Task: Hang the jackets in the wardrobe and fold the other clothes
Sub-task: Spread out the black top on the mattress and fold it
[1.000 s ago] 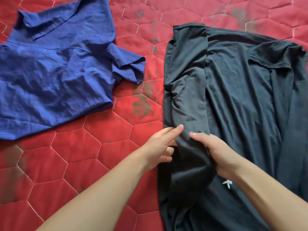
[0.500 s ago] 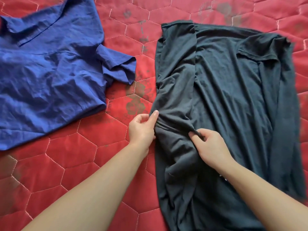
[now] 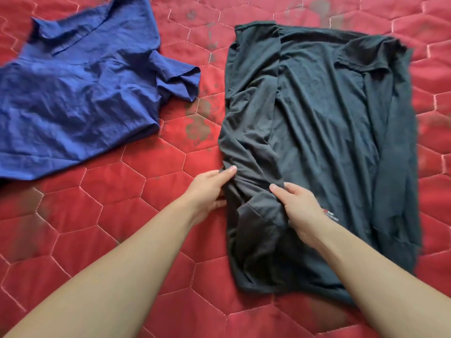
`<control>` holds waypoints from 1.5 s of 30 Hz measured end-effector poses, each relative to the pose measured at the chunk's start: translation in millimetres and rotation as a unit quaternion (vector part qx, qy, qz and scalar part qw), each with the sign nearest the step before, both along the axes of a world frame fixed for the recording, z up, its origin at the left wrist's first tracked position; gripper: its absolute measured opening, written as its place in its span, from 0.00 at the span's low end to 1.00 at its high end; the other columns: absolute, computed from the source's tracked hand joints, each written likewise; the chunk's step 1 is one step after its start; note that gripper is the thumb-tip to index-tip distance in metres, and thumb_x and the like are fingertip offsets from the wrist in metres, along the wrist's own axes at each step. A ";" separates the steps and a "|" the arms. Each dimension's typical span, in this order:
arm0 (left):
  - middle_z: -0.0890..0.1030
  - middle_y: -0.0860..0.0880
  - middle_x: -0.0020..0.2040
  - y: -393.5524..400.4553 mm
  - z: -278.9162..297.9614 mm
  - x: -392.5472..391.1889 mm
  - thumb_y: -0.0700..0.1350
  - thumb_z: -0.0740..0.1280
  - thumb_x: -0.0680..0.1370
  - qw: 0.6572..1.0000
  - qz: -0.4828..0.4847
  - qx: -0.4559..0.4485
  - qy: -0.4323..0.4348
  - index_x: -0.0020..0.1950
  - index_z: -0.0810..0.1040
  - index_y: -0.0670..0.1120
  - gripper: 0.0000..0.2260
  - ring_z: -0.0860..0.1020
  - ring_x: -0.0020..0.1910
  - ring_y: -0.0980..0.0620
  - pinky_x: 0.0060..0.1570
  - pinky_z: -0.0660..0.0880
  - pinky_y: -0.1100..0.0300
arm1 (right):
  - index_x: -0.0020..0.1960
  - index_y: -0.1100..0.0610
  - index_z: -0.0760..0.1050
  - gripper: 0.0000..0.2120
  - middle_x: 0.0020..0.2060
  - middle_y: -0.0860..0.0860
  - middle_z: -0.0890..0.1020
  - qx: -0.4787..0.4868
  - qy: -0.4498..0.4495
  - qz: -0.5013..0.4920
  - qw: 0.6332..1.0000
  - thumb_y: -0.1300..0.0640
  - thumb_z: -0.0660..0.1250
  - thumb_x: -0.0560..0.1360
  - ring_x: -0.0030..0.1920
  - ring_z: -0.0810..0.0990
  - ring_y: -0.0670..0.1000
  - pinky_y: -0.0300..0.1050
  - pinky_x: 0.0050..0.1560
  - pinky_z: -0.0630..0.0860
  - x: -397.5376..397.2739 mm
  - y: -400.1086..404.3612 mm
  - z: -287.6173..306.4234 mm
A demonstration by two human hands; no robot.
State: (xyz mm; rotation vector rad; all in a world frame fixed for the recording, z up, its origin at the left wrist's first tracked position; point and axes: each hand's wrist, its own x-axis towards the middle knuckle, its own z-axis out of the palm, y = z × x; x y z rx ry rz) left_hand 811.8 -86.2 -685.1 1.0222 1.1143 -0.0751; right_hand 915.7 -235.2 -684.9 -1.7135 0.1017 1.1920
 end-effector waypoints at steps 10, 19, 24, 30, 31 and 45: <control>0.77 0.54 0.41 -120.5 0.0 -63.5 0.65 0.65 0.69 0.828 -0.300 0.469 0.061 0.43 0.77 0.53 0.16 0.76 0.44 0.51 0.46 0.74 0.53 | 0.54 0.51 0.79 0.18 0.52 0.49 0.77 -0.112 -0.555 0.286 0.773 0.44 0.67 0.68 0.52 0.76 0.53 0.53 0.53 0.71 -50.4 -155.2 -7.4; 0.77 0.53 0.35 -149.0 -19.1 -97.7 0.45 0.66 0.60 0.607 -0.456 0.650 0.028 0.43 0.78 0.51 0.12 0.77 0.35 0.47 0.33 0.68 0.55 | 0.51 0.57 0.81 0.17 0.50 0.55 0.79 -0.215 -0.603 0.236 0.731 0.56 0.64 0.63 0.49 0.76 0.62 0.56 0.48 0.73 -24.9 -246.3 -18.2; 0.77 0.54 0.36 -140.0 -1.6 -122.4 0.43 0.60 0.65 0.614 -0.392 0.683 -0.049 0.37 0.77 0.51 0.07 0.75 0.36 0.49 0.38 0.70 0.52 | 0.44 0.61 0.83 0.10 0.41 0.55 0.81 -0.069 -0.646 0.327 0.686 0.66 0.67 0.65 0.37 0.78 0.60 0.53 0.37 0.76 -19.2 -250.5 -7.5; 0.79 0.52 0.48 -140.4 19.0 -136.0 0.42 0.62 0.70 0.633 -0.654 0.409 0.070 0.47 0.78 0.51 0.10 0.77 0.51 0.48 0.44 0.69 0.58 | 0.41 0.51 0.81 0.08 0.37 0.43 0.78 -0.133 -0.525 0.408 0.735 0.60 0.68 0.64 0.38 0.78 0.52 0.48 0.37 0.76 -37.1 -269.0 2.2; 0.79 0.52 0.49 -142.0 20.7 -135.9 0.42 0.63 0.70 0.636 -0.662 0.387 0.085 0.49 0.78 0.51 0.10 0.76 0.52 0.48 0.45 0.70 0.59 | 0.41 0.49 0.80 0.07 0.37 0.41 0.76 -0.144 -0.496 0.424 0.744 0.57 0.66 0.65 0.40 0.78 0.51 0.48 0.38 0.76 -42.4 -268.4 5.0; 0.76 0.56 0.48 -185.6 27.6 -117.5 0.57 0.65 0.73 0.710 -0.528 0.465 0.040 0.50 0.71 0.56 0.10 0.75 0.54 0.53 0.54 0.69 0.57 | 0.41 0.60 0.77 0.10 0.33 0.54 0.80 -0.192 -0.097 -0.155 0.964 0.53 0.74 0.71 0.35 0.79 0.56 0.48 0.35 0.76 -66.8 -222.9 26.5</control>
